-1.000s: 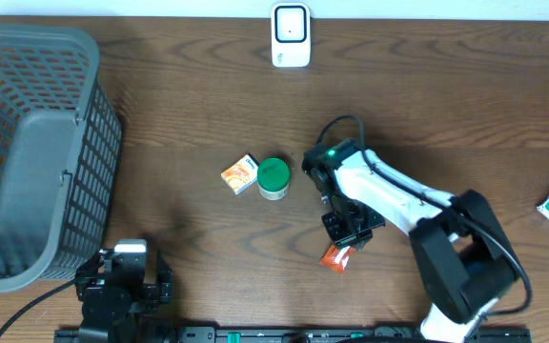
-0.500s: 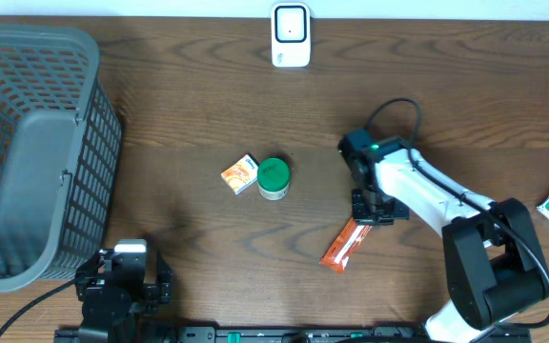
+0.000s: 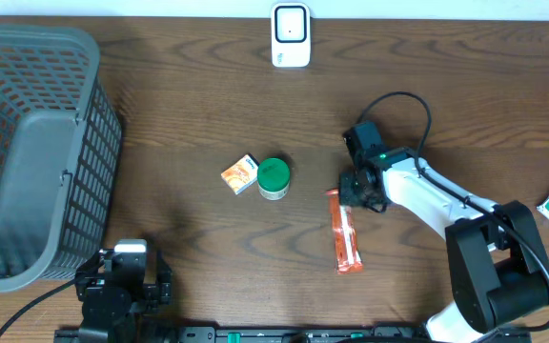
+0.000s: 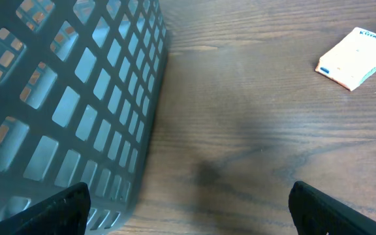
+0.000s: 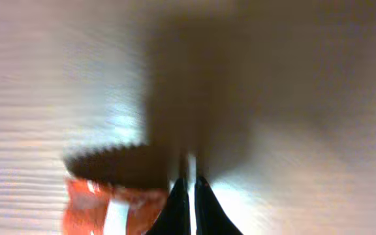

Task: Scan the item barcode
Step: 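Regrasp the Top bar with the right gripper and turn it on the table, then grasp the red Top bar lengthwise with the right gripper and lift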

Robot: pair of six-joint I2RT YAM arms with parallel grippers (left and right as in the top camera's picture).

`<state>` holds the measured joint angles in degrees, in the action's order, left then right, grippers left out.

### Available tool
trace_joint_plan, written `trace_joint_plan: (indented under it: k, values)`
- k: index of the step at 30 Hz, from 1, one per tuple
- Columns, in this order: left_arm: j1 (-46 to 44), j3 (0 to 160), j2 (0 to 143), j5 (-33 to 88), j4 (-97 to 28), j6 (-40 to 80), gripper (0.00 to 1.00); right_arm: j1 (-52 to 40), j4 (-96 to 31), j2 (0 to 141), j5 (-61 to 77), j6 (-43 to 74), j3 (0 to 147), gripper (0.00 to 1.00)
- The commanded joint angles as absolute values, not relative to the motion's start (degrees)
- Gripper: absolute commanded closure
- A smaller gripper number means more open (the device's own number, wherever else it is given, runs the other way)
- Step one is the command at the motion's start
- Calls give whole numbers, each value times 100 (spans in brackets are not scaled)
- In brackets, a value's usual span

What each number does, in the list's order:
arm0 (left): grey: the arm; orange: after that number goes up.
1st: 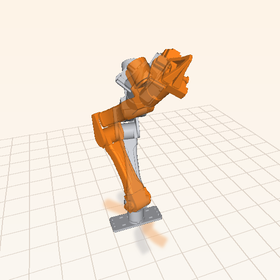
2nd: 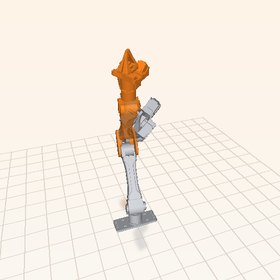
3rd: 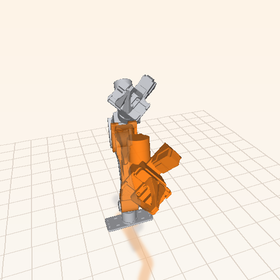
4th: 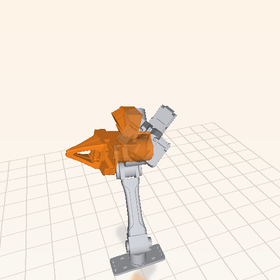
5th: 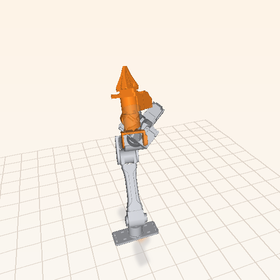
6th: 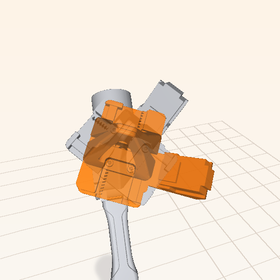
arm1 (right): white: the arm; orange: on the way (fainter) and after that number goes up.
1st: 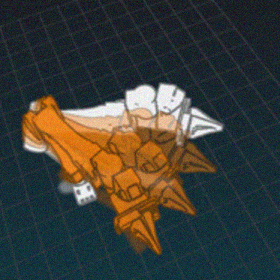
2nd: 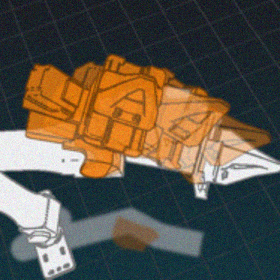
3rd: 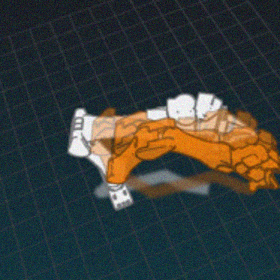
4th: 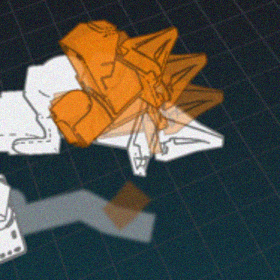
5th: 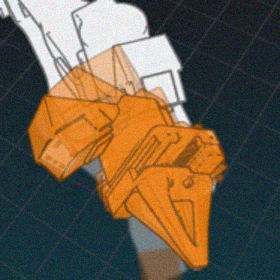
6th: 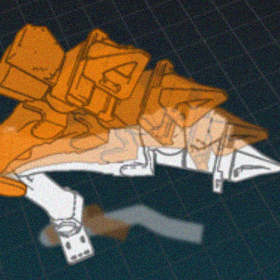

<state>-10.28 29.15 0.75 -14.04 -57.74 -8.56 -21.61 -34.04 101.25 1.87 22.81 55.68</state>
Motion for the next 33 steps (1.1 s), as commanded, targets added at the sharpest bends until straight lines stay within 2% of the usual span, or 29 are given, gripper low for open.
trace_joint_plan:
  k: [1, 2, 3, 5, 7, 8, 14, 18, 22, 33]
  values:
    - [-1004, 2923, 67, -1413, -5778, -781, 5, -2012, -3389, 10200, 814, 1920, 5489, 97]
    - [-1004, 2923, 67, -1413, -5778, -781, 5, -1955, -3496, 10195, 825, 1918, 5513, 92]
    - [-1004, 2923, 67, -1413, -5780, -781, 5, -1903, -3634, 10182, 856, 1914, 5557, 79]
    - [-1004, 2923, 67, -1413, -5778, -781, 5, -1739, -4195, 10075, 899, 1712, 5813, 43]
    - [-1004, 2923, 67, -1413, -5778, -781, 5, -1586, -4624, 9870, 1118, 1433, 6034, 22]
    - [-1004, 2923, 67, -1413, -5778, -781, 5, -1518, -4762, 9756, 1293, 1245, 6086, 17]
    - [-1004, 2923, 67, -1413, -5778, -781, 5, -840, -5642, 9327, 2600, -113, 6005, 14]
    - [-1004, 2923, 67, -1413, -5778, -781, 5, -567, -5183, 9334, 3900, -1041, 5450, 13]
    - [-1004, 2923, 67, -1413, -5778, -781, 5, -567, -4670, 9334, 3894, -1031, 4866, 9]
    - [-1004, 2923, 67, -1413, -5778, -781, 5, -617, -4711, 9334, 3889, -471, 4558, 7]
